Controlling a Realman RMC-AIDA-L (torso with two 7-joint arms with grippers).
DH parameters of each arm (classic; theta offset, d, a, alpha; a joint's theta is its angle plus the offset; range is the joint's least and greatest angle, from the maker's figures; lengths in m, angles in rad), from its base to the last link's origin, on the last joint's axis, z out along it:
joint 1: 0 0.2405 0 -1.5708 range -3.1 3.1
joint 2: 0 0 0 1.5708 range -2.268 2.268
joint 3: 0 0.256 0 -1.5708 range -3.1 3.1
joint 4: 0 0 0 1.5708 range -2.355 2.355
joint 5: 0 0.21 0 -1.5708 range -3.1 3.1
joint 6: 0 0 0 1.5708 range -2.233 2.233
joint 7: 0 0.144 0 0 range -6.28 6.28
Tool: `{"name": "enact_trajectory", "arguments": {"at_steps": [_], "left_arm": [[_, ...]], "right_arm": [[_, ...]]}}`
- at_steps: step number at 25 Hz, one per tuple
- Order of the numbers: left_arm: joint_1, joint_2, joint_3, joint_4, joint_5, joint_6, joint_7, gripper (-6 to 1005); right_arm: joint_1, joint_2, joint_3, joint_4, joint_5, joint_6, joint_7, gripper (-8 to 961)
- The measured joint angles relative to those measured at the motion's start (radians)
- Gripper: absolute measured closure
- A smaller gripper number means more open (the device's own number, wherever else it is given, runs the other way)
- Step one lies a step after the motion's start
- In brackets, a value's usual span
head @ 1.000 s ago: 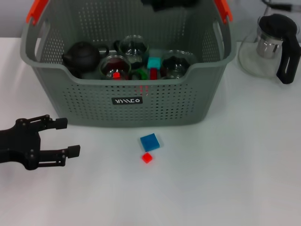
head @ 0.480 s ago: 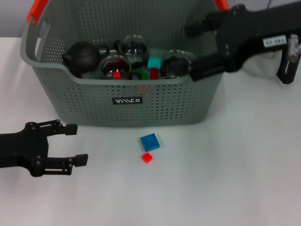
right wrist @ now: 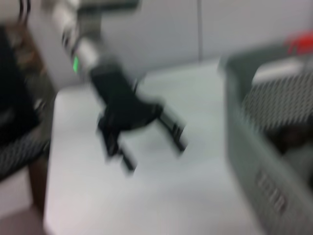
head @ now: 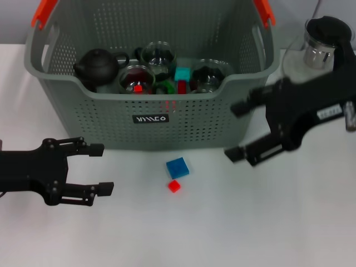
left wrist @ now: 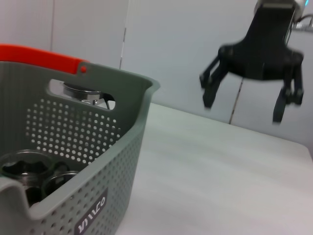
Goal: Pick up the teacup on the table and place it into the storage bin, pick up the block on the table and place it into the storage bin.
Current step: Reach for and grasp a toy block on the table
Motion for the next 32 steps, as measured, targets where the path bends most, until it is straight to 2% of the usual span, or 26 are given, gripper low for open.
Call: {"name": "enact_trajectory", "arguments": {"at_steps": [5, 11, 18, 28, 32], "left_arm": [[-0.005, 0.002, 0.02, -0.004, 0.001, 0.001, 0.007, 125], [-0.002, 0.002, 0.033, 0.0, 0.003, -0.001, 0.001, 125], [0.007, -0.002, 0.032, -0.005, 0.003, -0.007, 0.005, 125], [0.007, -0.004, 0.03, -0.007, 0.003, -0.016, 0.004, 124], [0.007, -0.004, 0.029, -0.007, 0.003, -0.018, 0.001, 124]], "right_arm": [[0.056, 0.003, -0.049, 0.155, -0.122, -0.017, -0.027, 8], [0.121, 0.007, -0.098, 0.293, -0.216, 0.039, -0.029, 8], [0.169, 0.011, -0.176, 0.379, -0.224, 0.11, -0.024, 8], [0.233, 0.02, -0.377, 0.548, -0.187, 0.31, -0.017, 9], [0.251, 0.02, -0.425, 0.592, -0.154, 0.389, -0.01, 9]]}}
